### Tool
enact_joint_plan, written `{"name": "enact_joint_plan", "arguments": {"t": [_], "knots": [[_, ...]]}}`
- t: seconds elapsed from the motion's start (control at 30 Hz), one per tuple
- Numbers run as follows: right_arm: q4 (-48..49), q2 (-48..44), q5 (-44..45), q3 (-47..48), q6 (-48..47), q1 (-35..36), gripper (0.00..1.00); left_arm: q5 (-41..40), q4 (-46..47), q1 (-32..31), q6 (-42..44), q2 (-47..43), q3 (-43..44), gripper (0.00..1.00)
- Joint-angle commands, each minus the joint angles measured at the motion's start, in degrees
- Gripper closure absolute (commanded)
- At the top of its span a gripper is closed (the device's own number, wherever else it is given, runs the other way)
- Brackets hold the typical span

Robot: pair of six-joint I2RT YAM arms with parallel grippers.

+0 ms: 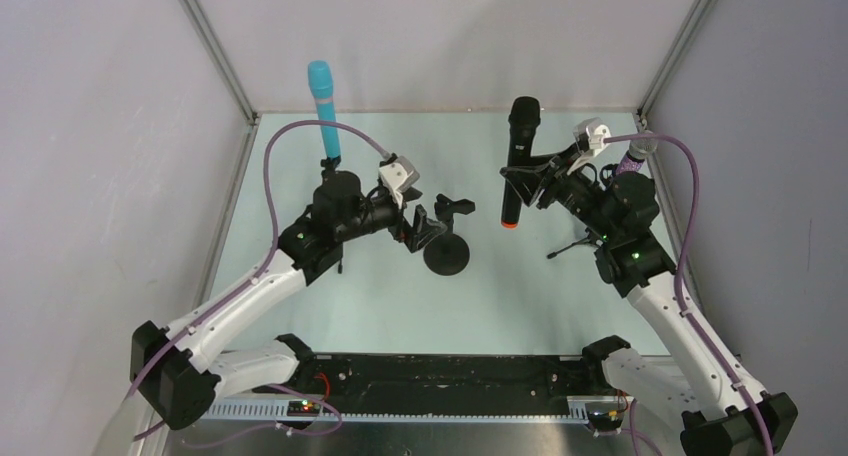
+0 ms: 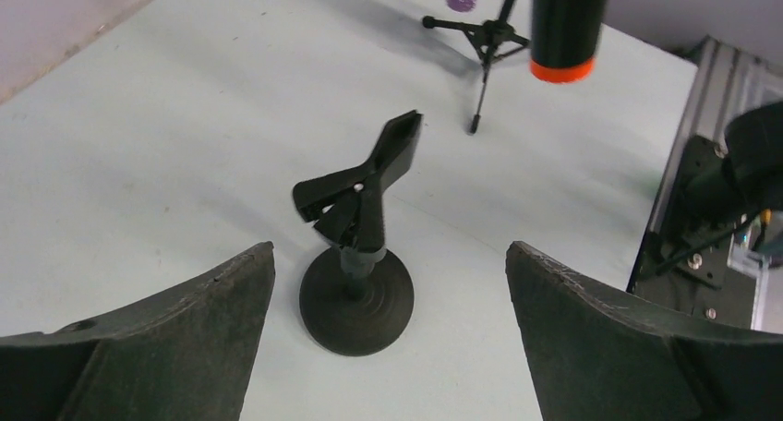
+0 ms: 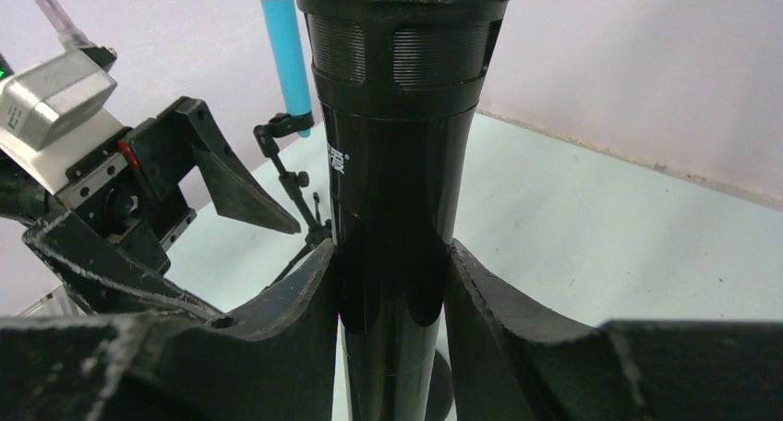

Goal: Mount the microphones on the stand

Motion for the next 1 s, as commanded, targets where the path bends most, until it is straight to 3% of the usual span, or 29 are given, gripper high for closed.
{"name": "enact_joint_plan", "arguments": {"t": [0.0,0.5,0.97], "knots": [[7.88,0.18,-2.9,0.92,-0.16,-0.34,1.0,9.67,2.9,0.38,10.4,1.81,1.85,0.01],[11.19,3.26,-5.81,0.92,-0.28,-0.76,1.0,16.12,10.99,6.21,16.7,11.46,1.87,0.0],[13.78,6.23,-8.05,0.92,0.71,-1.3,1.0,25.79,12.77,10.08,22.77,17.14,3.17,0.02]]}}
